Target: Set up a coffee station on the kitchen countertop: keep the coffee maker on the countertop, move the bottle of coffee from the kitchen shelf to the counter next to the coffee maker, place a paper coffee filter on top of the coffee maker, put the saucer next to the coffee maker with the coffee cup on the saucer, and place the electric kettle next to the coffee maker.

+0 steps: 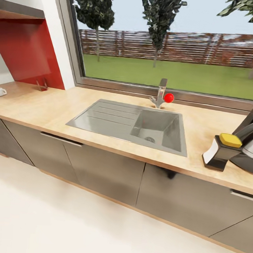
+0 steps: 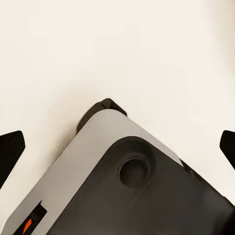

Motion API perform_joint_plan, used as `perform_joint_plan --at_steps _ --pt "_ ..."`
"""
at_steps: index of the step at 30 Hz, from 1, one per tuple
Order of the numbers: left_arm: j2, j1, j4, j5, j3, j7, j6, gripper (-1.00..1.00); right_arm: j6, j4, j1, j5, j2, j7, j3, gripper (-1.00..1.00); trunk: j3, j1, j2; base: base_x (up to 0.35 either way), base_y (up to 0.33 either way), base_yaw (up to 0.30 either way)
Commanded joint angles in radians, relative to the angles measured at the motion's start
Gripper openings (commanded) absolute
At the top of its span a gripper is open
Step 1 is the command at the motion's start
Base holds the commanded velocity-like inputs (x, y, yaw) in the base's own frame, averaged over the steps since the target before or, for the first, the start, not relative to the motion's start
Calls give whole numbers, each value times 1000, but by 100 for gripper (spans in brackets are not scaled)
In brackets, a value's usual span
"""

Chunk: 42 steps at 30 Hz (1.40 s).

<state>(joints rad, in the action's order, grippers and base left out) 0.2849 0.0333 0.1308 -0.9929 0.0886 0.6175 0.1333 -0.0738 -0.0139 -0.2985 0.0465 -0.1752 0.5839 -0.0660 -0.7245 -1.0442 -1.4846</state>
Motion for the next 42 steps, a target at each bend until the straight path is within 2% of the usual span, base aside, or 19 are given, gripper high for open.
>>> perform_joint_plan --at_steps 1,7,8,14,26,42 --pt "0 0 1 -5 8 0 5 100 0 6 -1 3 -1 -2 -7 100 -1 0 0 0 243 12" --pt "0 0 1 -4 10 1 5 100 0 15 -1 4 1 -120 -6 100 -1 0 0 0 261 4" --pt "0 0 1 -4 11 1 5 100 0 16 -1 4 3 -187 -6 100 -1 0 0 0 270 1" --pt "0 0 1 -4 12 1 6 100 1 17 -1 4 5 -315 -6 100 -1 0 0 0 270 0" --pt "0 0 1 -5 10 1 5 100 2 17 -1 4 7 -350 -6 100 -1 0 0 80 213 0" --pt "0 0 0 -4 9 0 5 100 3 6 -1 13 27 -339 -10 100 -1 0 0 15 18 24"
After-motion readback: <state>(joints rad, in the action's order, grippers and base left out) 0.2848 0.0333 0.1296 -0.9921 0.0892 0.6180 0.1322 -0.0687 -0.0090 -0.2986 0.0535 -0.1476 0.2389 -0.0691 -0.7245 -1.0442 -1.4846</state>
